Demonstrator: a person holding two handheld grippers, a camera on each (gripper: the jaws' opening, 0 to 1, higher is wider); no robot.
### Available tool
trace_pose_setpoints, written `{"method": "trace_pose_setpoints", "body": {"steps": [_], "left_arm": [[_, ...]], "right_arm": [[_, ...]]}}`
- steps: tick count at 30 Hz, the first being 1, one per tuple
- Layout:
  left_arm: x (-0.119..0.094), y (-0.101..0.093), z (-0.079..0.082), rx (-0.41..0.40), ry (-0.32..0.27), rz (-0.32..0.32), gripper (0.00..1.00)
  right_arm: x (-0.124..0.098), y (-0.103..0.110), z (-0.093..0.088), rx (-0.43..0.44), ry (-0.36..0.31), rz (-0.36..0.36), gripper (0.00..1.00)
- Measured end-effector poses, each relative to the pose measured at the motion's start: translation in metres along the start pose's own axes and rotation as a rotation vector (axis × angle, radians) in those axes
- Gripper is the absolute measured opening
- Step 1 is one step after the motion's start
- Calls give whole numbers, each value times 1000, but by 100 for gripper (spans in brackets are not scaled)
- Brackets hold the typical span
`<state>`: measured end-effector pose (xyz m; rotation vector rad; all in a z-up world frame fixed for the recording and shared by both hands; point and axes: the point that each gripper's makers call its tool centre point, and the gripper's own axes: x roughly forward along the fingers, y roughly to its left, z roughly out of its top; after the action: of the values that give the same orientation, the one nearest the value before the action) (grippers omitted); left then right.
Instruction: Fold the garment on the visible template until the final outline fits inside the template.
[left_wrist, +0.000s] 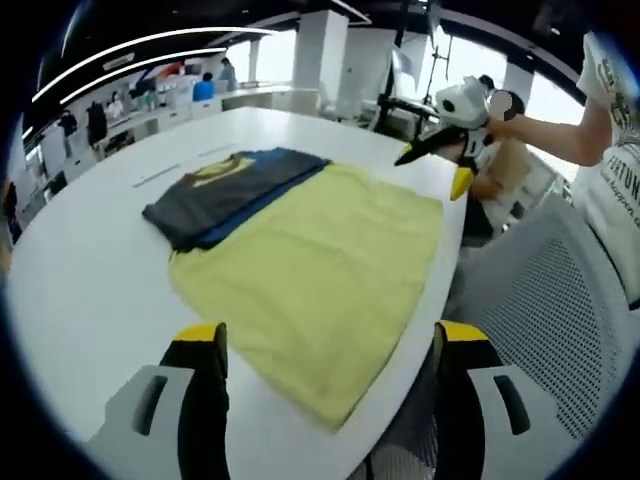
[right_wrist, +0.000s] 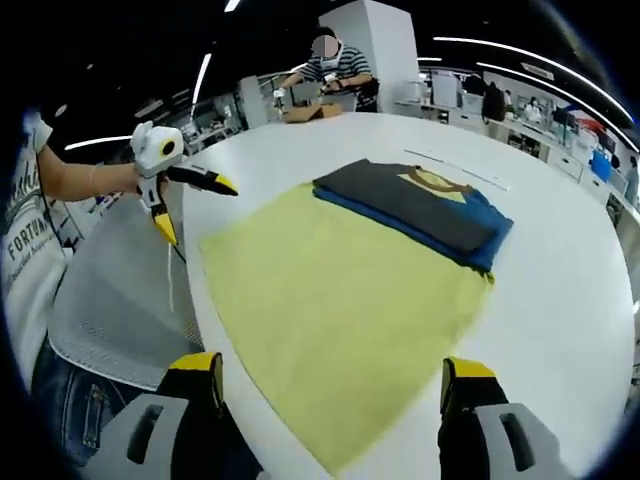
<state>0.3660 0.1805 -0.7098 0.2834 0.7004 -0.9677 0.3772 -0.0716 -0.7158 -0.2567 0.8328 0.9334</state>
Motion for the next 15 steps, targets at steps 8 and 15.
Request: {"method": "trace_pose_setpoints", "body": {"steps": [8,15], "left_arm": [[4,-3,-19,11,58,-9,68],[6,-7,-33,20,97,-31,50]], "right_arm": [[5,11,-19,-40,63,19,73],[10,15,-36,-57,113,26,57]]}}
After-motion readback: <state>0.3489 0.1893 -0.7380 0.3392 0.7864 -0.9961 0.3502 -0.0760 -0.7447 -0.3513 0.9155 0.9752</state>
